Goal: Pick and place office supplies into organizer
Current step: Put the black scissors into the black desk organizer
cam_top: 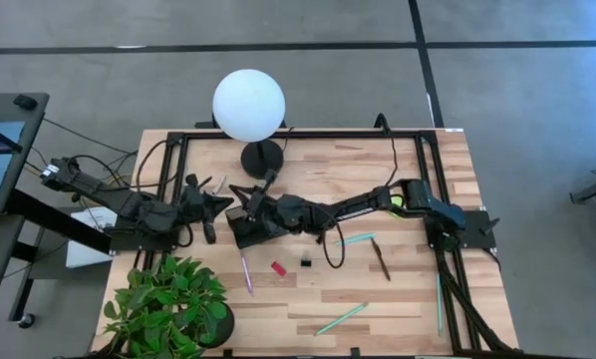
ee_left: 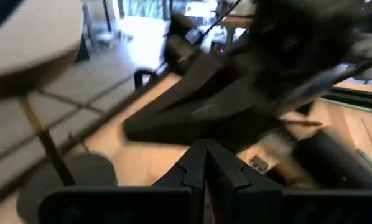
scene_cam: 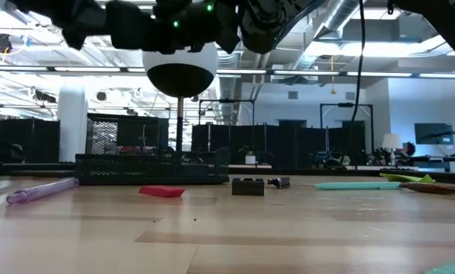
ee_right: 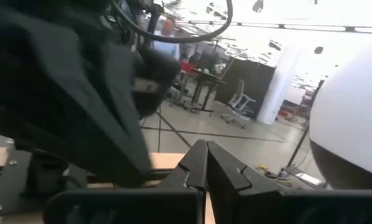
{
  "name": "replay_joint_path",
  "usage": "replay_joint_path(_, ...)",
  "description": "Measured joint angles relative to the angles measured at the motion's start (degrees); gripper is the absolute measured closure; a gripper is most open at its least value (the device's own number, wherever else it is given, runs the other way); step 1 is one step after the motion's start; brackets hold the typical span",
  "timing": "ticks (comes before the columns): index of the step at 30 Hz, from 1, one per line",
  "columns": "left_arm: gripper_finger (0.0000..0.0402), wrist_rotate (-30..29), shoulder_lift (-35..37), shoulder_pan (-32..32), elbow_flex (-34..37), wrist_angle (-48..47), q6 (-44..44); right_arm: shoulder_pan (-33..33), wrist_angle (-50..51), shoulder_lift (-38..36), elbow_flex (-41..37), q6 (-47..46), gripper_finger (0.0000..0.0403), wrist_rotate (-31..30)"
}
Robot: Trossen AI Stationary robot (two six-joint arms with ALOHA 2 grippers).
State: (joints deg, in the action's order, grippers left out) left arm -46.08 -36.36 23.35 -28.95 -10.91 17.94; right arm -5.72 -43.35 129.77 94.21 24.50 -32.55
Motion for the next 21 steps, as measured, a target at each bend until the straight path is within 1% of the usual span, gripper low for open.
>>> replay_joint_path(3,0.0401,-1.8,0.1,0.0,0.0,-4.2,6.2,-1.4,1.3,-2.5,-0.1,2.8,0.0403,-5.4)
replay_joint_path(6,0.0401,-2.7,0.2,-0.2,0.0,-9.0,9.0,-2.9,4.8,-7.5,-0.1,8.5,0.0403,-11.5)
replay_joint_path(8,0.0401,-2.6,0.0,-0.5,0.0,-11.8,11.1,-3.9,9.3,-11.6,0.0,11.1,0.0403,-14.0)
replay_joint_path(10,0.0401,-2.6,-0.4,-0.7,0.0,-14.3,11.7,-5.1,16.3,-16.5,0.0,11.2,0.0403,-15.0)
replay_joint_path(13,0.0401,-2.8,-0.9,-1.3,0.0,-15.9,11.1,-6.4,27.6,-24.5,0.0,6.3,0.0403,-15.2)
replay_joint_path(16,0.0401,-2.1,-0.8,-1.6,-0.1,-14.7,11.0,-7.8,41.5,-32.5,0.1,-1.4,0.0403,-15.4)
replay_joint_path(18,0.0401,-0.2,-0.8,-1.1,0.0,-15.0,13.8,-8.8,51.8,-36.9,0.1,-7.5,0.0403,-15.5)
replay_joint_path(21,0.0401,0.3,-0.7,0.2,0.0,-15.2,14.5,-10.1,67.5,-41.9,0.1,-18.3,0.0403,-14.7)
